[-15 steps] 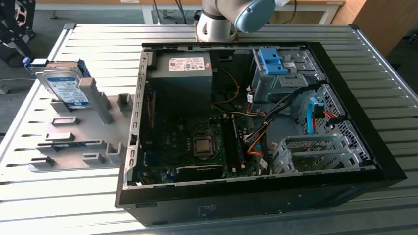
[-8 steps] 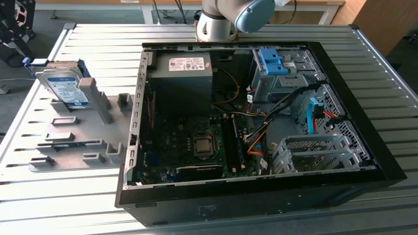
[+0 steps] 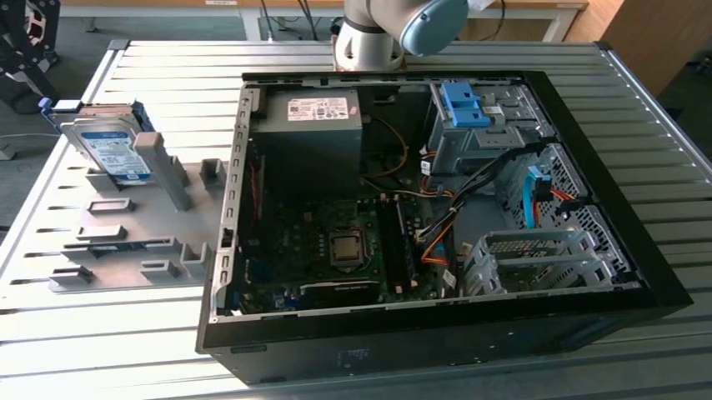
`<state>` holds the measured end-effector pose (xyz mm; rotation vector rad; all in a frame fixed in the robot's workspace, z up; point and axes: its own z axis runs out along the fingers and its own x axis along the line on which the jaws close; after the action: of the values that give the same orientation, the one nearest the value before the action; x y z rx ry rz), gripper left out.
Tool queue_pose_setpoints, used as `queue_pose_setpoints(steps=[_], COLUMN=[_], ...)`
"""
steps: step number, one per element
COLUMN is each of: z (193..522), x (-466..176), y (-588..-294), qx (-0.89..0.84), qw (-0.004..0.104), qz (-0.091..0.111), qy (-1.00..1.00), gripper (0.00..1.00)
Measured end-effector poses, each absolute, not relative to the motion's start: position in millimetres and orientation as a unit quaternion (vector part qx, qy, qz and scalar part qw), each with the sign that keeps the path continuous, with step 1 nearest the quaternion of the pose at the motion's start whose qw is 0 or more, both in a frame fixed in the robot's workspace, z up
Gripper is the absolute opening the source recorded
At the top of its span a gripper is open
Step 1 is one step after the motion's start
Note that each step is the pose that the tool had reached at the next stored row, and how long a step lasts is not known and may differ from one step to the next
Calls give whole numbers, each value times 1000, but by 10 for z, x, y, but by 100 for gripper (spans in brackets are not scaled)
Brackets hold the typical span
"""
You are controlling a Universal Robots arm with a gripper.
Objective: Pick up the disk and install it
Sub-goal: 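Pick up the disk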
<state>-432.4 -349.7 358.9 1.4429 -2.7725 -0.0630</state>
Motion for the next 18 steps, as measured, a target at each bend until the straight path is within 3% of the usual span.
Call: queue_pose_setpoints(steps=[18], z=[3589], x=[-4324], y=[-3497], qx=[471], qw=[8], qz=[-20], qy=[-882], gripper=[11])
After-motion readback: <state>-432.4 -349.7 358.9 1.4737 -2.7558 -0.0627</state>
